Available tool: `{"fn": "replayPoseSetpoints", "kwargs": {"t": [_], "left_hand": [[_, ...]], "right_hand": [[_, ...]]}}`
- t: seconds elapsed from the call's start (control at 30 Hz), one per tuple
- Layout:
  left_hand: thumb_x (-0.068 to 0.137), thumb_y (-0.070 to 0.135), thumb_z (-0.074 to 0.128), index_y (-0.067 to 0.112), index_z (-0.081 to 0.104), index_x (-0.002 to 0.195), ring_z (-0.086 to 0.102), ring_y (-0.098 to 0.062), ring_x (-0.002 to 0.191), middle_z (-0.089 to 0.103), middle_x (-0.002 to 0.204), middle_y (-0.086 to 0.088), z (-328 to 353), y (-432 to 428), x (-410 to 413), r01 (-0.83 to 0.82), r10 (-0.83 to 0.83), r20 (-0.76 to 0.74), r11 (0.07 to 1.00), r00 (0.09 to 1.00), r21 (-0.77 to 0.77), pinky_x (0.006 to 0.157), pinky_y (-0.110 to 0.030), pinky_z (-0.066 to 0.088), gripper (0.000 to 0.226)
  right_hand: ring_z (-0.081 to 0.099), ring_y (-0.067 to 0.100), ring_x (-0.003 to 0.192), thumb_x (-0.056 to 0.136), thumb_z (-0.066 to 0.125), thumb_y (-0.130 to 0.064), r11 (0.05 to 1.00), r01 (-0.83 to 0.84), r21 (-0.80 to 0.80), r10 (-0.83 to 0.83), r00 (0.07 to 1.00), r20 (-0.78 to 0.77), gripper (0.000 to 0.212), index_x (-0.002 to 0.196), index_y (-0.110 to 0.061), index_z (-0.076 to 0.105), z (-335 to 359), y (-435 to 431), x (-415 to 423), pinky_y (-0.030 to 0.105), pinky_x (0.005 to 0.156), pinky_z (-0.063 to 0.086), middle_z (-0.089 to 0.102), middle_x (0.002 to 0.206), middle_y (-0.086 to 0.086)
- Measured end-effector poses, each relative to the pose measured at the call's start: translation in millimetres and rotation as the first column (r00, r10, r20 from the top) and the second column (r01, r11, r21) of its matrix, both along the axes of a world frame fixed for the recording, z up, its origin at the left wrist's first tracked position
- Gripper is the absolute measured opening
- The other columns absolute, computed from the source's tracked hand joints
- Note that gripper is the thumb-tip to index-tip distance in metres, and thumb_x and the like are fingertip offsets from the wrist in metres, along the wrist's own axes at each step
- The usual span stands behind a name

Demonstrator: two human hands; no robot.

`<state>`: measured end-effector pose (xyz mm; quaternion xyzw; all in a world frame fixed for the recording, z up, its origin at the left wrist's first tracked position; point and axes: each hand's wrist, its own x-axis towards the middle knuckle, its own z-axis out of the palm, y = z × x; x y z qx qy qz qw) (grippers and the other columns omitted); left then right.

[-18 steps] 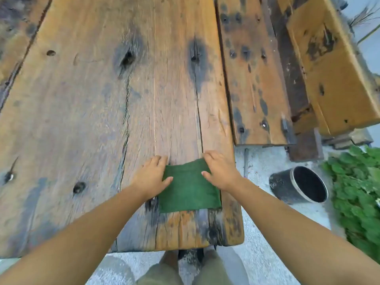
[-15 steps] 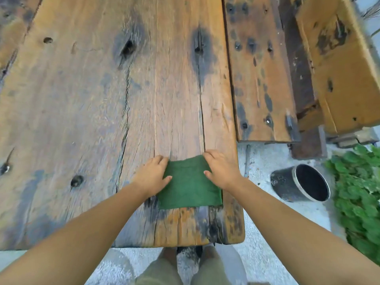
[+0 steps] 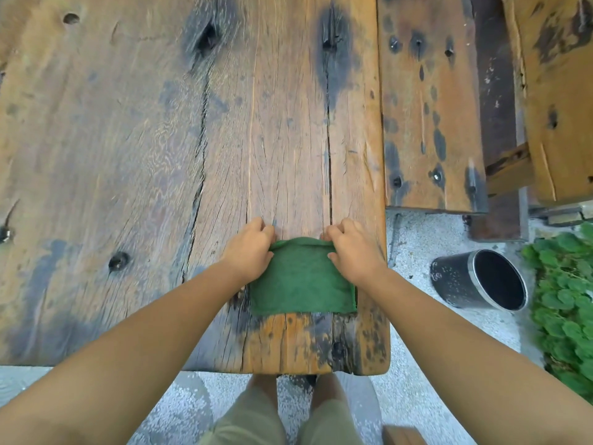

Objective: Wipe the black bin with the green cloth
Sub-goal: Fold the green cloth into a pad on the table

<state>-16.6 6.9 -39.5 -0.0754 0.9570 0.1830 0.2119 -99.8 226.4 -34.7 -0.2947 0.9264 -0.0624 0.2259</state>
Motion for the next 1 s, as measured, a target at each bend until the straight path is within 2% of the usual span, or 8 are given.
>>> {"fn": "replayPoseSetpoints", "kwargs": {"t": [0.13, 0.3, 0.37, 0.5, 0.63, 0.77, 0.87, 1.0], "left_hand": [[0.085, 0.006, 0.061, 0.014, 0.043, 0.089, 0.056, -0.033, 0.096, 0.059, 0.102, -0.010, -1, -2, -3, 0.017, -0.019, 0.043, 0.999, 0.999, 0.039, 0.074, -0.042, 0.048, 0.020], [0.091, 0.003, 0.054, 0.010, 0.058, 0.115, 0.057, -0.032, 0.108, 0.059, 0.119, -0.009, -5, -10, -8, -0.049, 0.045, 0.035, 0.991, 0.998, 0.127, 0.087, -0.044, 0.050, 0.025], [0.093, 0.005, 0.053, 0.009, 0.061, 0.115, 0.057, -0.032, 0.104, 0.056, 0.115, -0.010, -4, -14, -13, -0.040, 0.040, 0.001, 0.993, 0.999, 0.113, 0.084, -0.046, 0.051, 0.023], [0.090, 0.004, 0.057, 0.010, 0.060, 0.099, 0.057, -0.030, 0.090, 0.056, 0.103, -0.007, 5, -16, -19, -0.058, 0.078, -0.120, 0.985, 0.990, 0.165, 0.075, -0.044, 0.051, 0.011], [0.086, -0.002, 0.055, 0.013, 0.051, 0.090, 0.051, -0.026, 0.084, 0.054, 0.094, -0.005, 14, -14, -1, 0.042, 0.001, -0.226, 0.982, 0.974, 0.185, 0.067, -0.042, 0.048, 0.016], [0.075, -0.010, 0.053, 0.015, 0.047, 0.087, 0.046, -0.023, 0.085, 0.050, 0.093, -0.002, 18, -9, 27, 0.159, -0.107, -0.229, 0.961, 0.967, 0.224, 0.070, -0.037, 0.044, 0.028], [0.073, -0.012, 0.055, 0.013, 0.048, 0.086, 0.044, -0.020, 0.084, 0.047, 0.092, 0.000, 16, -3, 45, 0.186, -0.130, -0.235, 0.954, 0.963, 0.235, 0.071, -0.033, 0.041, 0.029], [0.073, -0.012, 0.056, 0.008, 0.055, 0.087, 0.048, -0.027, 0.083, 0.053, 0.091, -0.007, 13, 4, 61, 0.247, -0.199, -0.267, 0.956, 0.943, 0.159, 0.068, -0.039, 0.044, 0.025]], "right_hand": [[0.049, 0.027, 0.107, 0.087, 0.060, -0.008, 1.000, -0.029, 0.005, 0.029, 0.999, 0.039, 0.025, 0.111, -0.012, 0.054, 2, -3, -1, 0.035, 0.071, 0.042, 0.050, 0.115, 0.008], [0.059, 0.031, 0.098, 0.087, 0.055, -0.002, 0.998, 0.027, -0.057, -0.020, 0.993, 0.115, 0.022, 0.108, -0.009, 0.057, 5, -5, -13, 0.044, 0.077, 0.052, 0.061, 0.107, 0.010], [0.058, 0.031, 0.097, 0.090, 0.057, -0.005, 0.998, 0.010, -0.069, -0.004, 0.996, 0.086, 0.018, 0.106, -0.008, 0.062, 6, -5, -19, 0.042, 0.075, 0.051, 0.059, 0.106, 0.009], [0.057, 0.029, 0.092, 0.090, 0.060, -0.007, 0.991, 0.021, -0.128, -0.019, 1.000, 0.021, 0.009, 0.098, -0.009, 0.061, 9, -3, -23, 0.035, 0.066, 0.042, 0.055, 0.096, 0.005], [0.053, 0.024, 0.093, 0.088, 0.060, -0.004, 0.980, 0.029, -0.197, -0.030, 1.000, -0.001, 0.016, 0.102, -0.011, 0.057, 14, 8, -8, 0.036, 0.069, 0.041, 0.051, 0.097, 0.001], [0.052, 0.024, 0.095, 0.084, 0.058, 0.001, 0.980, -0.015, -0.199, 0.013, 1.000, -0.013, 0.020, 0.099, -0.012, 0.055, 21, 20, 13, 0.041, 0.075, 0.048, 0.053, 0.101, 0.002], [0.051, 0.023, 0.095, 0.085, 0.058, 0.000, 0.985, -0.059, -0.164, 0.055, 0.998, -0.029, 0.019, 0.099, -0.013, 0.057, 21, 28, 27, 0.042, 0.082, 0.047, 0.055, 0.099, 0.001], [0.051, 0.025, 0.090, 0.081, 0.059, 0.005, 0.980, -0.074, -0.182, 0.063, 0.996, -0.067, 0.021, 0.095, -0.011, 0.059, 19, 34, 40, 0.041, 0.077, 0.046, 0.054, 0.096, 0.003]]}}
